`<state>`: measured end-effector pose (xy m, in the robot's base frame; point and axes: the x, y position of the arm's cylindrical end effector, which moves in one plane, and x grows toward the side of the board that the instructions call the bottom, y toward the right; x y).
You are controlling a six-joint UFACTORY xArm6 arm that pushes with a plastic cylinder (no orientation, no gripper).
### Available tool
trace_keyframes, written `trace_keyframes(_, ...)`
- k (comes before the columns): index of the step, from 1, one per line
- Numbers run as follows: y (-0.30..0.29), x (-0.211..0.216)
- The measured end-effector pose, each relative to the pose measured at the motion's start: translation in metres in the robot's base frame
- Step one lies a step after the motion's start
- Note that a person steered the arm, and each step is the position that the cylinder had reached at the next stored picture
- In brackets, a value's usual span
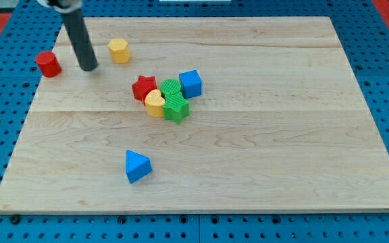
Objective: Slide the yellow hexagon into the red star
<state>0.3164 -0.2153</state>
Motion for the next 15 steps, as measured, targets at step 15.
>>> trace_keyframes(15, -0.089, 0.011)
